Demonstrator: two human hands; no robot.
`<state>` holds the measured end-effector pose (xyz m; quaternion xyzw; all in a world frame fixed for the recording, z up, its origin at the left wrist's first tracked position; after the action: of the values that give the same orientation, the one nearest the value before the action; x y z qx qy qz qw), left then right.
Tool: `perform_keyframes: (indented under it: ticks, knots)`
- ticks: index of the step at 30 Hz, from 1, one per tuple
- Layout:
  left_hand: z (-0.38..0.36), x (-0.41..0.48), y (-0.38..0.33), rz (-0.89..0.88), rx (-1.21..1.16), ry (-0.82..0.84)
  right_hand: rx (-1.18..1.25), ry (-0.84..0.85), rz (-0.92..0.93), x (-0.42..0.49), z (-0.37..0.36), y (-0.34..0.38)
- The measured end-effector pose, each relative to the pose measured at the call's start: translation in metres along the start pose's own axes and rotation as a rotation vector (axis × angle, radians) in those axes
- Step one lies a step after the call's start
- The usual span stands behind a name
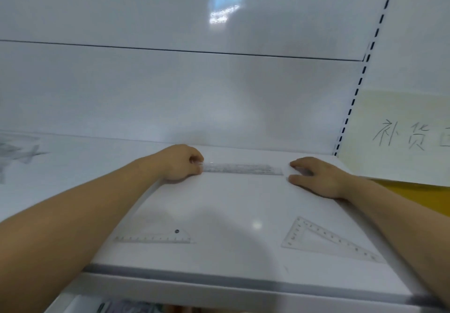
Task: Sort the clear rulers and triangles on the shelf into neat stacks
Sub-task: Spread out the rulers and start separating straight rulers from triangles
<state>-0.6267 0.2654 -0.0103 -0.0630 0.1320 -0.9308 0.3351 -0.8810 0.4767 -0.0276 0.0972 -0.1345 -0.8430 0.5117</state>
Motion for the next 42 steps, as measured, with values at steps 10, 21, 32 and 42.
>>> perform_keyframes:
  ticks: [10, 21, 32, 42]
  knots:
    - [-0.001, -0.002, -0.004, -0.05, -0.013, 0.013, 0.011, -0.055, 0.065, 0.006, -0.005, -0.007]
    - [0.012, -0.033, 0.01, 0.15, 0.024, 0.025, -0.317, 0.14, 0.075, 0.02, 0.031, 0.048]
    - [0.077, -0.161, 0.148, 0.309, 0.14, -0.064, -0.225, 0.124, 0.407, 0.039, -0.023, 0.285]
    - [0.143, -0.301, 0.307, 0.505, 0.072, -0.17, -0.263, 0.11, 0.644, 0.039, -0.11, 0.544]
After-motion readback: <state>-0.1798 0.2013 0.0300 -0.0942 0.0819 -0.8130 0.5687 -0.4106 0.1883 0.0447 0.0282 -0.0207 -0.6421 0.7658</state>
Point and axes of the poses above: each hand's wrist, its own x-axis towards the middle knuckle, its own z-axis out of the back of the hand, y = z × x, the point moved 2 cm from there along x, towards the middle knuckle, and after that the axes turned 1 degree about z, right-handed, at the moved point
